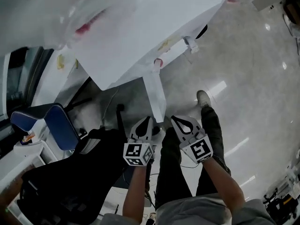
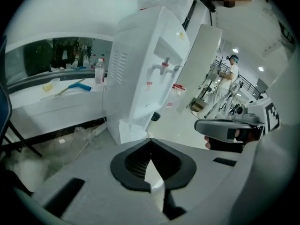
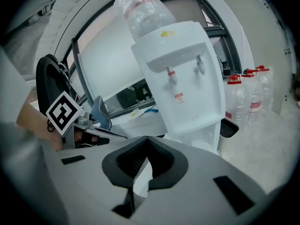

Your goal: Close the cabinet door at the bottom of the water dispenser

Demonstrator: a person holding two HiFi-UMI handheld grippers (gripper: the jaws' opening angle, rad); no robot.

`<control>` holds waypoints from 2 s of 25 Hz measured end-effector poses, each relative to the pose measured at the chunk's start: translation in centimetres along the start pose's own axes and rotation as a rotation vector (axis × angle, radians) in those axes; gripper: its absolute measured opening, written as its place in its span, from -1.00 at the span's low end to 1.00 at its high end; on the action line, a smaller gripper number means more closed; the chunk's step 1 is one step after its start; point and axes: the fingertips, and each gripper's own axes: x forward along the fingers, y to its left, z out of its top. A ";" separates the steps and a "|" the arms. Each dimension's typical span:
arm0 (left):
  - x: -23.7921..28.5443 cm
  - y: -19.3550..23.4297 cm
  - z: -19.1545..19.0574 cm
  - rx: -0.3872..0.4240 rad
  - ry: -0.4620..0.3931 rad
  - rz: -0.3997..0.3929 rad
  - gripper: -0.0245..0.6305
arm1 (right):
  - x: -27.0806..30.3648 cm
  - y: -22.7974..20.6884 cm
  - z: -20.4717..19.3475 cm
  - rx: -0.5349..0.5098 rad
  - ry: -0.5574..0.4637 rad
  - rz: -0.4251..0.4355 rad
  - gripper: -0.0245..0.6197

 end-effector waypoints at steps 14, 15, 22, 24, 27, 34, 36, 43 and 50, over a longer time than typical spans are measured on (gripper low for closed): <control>4.9 3.6 -5.1 -0.088 0.102 -0.083 -0.90 | 2.5 0.2 -5.1 0.066 0.023 -0.008 -0.90; 5.4 4.0 -5.7 -0.096 0.117 -0.094 -0.89 | 2.7 0.2 -5.3 0.069 0.023 -0.006 -0.90; 8.5 6.1 -10.1 -0.140 0.247 -0.162 -0.70 | 3.6 0.1 -6.8 0.063 0.023 -0.003 -0.90; 9.1 6.5 -11.1 -0.167 0.279 -0.176 -0.67 | 3.6 -0.2 -7.2 0.068 0.027 -0.012 -0.90; 9.8 6.5 -12.1 -0.233 0.311 -0.213 -0.67 | 3.3 -0.5 -7.9 0.080 0.034 -0.020 -0.90; 10.4 6.1 -12.4 -0.401 0.297 -0.302 -0.68 | 3.5 -0.8 -8.4 0.092 0.041 -0.019 -0.90; 10.5 5.8 -12.4 -0.396 0.295 -0.303 -0.68 | 3.5 -1.0 -8.2 0.095 0.036 -0.020 -0.90; 11.6 4.0 -12.4 -0.473 0.275 -0.295 -0.69 | 2.9 -2.1 -7.6 0.105 0.025 -0.028 -0.90; 13.3 1.0 -11.6 -0.519 0.249 -0.272 -0.70 | 1.1 -5.1 -7.2 0.116 0.028 -0.071 -0.90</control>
